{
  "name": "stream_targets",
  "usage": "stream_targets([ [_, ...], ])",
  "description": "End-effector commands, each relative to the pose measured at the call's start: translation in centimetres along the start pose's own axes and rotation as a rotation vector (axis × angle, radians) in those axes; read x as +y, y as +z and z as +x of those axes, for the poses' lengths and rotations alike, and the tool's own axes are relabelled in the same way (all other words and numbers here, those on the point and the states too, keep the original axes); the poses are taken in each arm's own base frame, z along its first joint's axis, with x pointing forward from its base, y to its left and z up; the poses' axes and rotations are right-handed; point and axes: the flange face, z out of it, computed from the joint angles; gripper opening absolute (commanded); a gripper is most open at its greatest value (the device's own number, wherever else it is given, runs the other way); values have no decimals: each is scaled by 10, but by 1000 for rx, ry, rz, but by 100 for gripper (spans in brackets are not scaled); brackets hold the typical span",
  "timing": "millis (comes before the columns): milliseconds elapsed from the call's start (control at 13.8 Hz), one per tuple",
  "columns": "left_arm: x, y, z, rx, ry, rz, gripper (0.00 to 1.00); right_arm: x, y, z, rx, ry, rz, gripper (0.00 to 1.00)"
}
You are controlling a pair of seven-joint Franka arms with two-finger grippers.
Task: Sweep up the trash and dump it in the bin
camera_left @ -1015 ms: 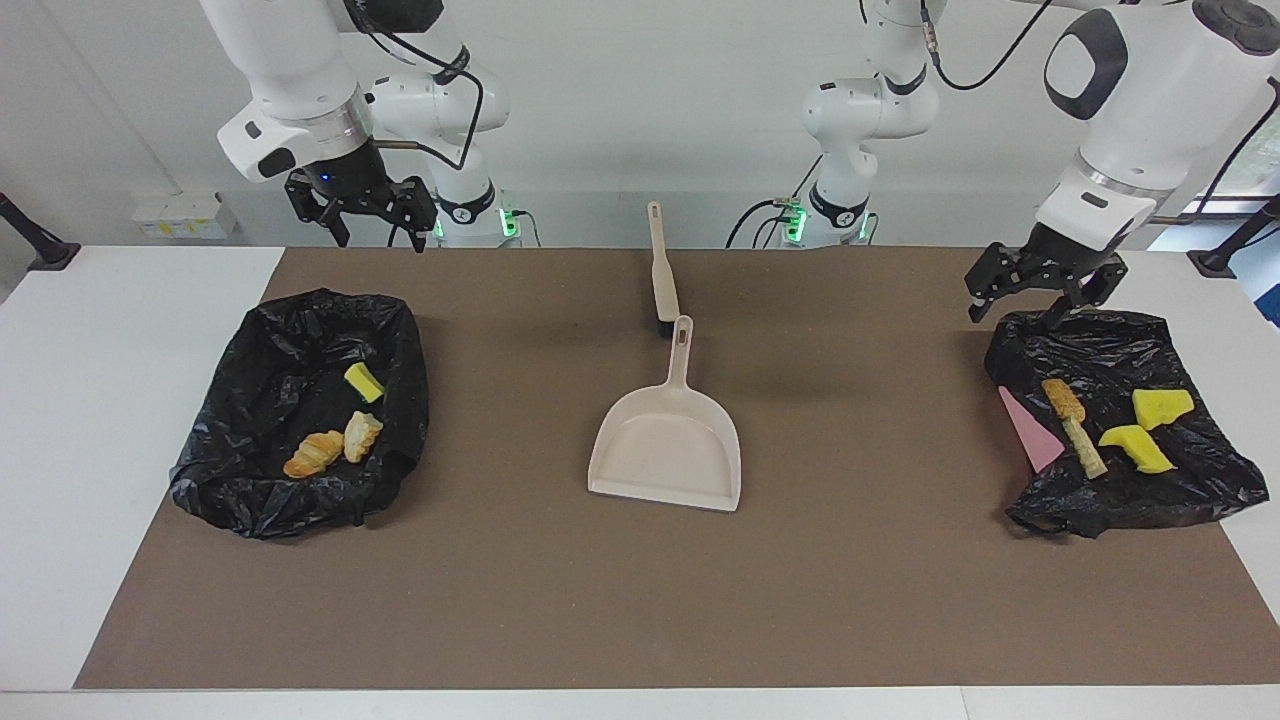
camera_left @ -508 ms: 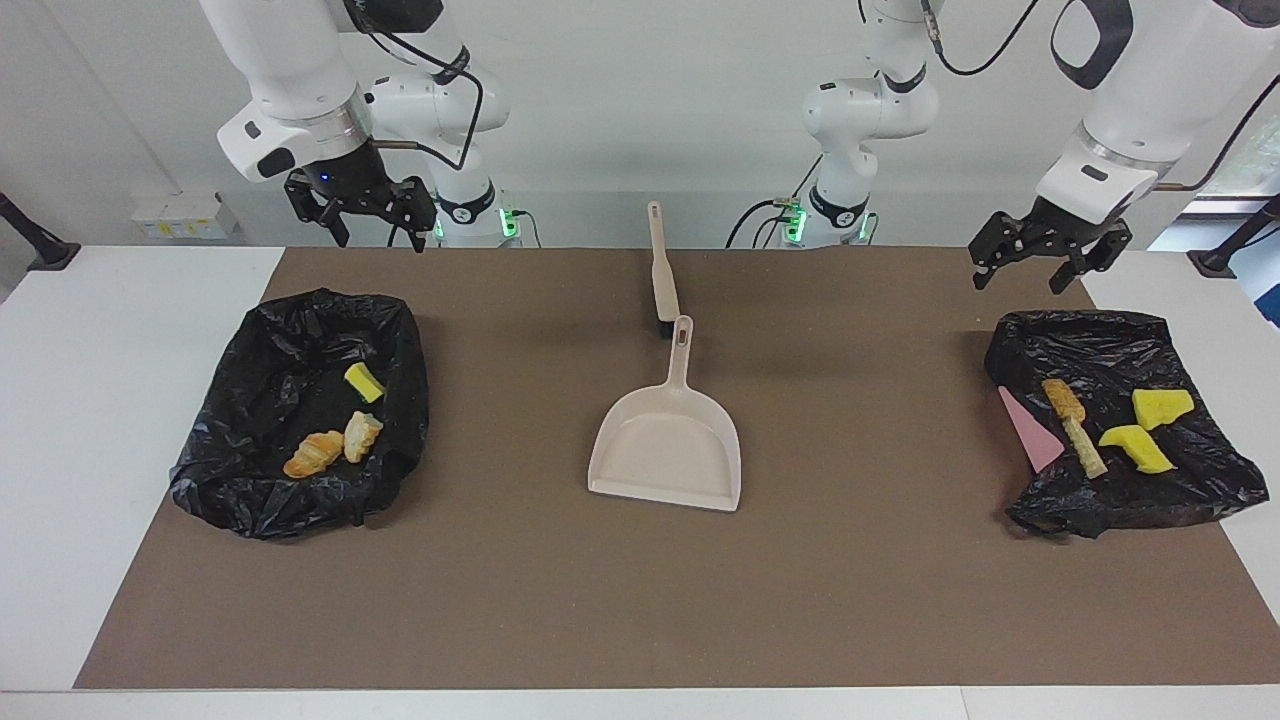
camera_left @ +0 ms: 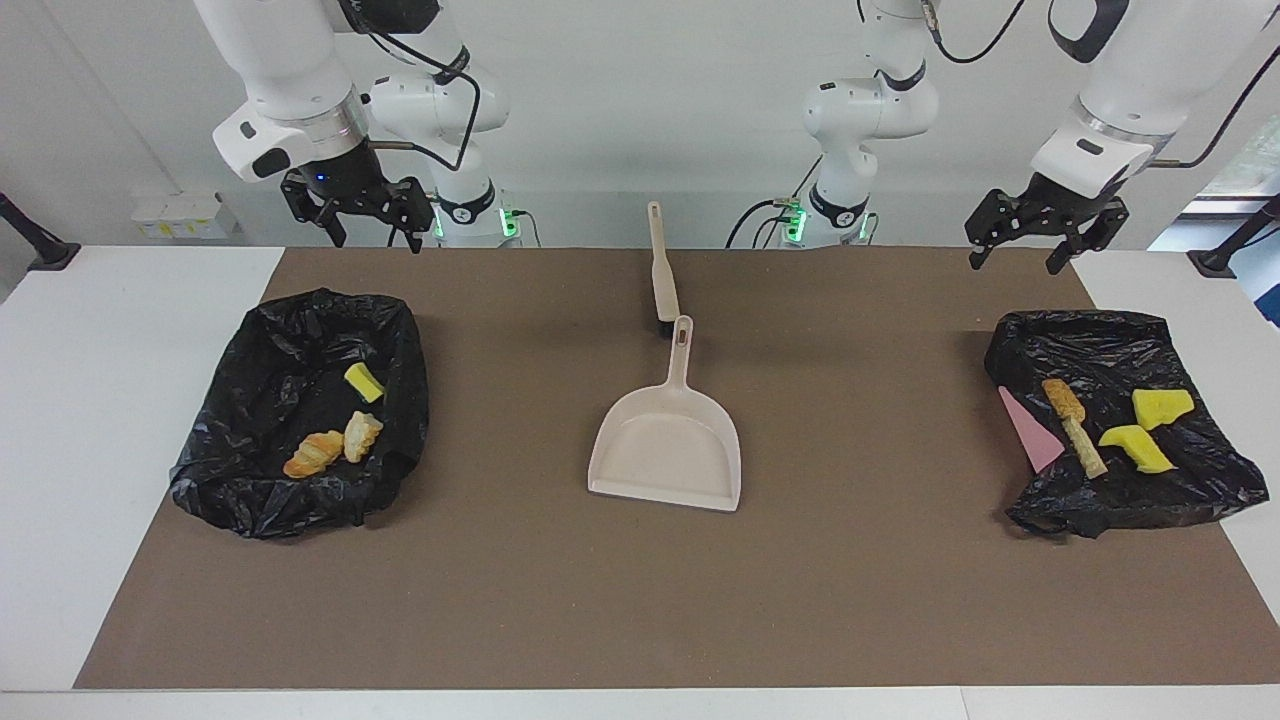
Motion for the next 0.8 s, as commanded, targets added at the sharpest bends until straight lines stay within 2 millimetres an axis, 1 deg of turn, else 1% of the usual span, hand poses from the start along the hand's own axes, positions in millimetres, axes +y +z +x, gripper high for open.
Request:
stream_targets([
  [0,1,1,-5,-5,14,3,100,6,0,-1,18,-14,-8,100],
  [218,4,0,-5,-3,20,3,100,6,-1,-2,20,-15,-8,100],
  [725,2,1,-7,-17,15,2,100,6,0,-1,18,-12,-8,100],
])
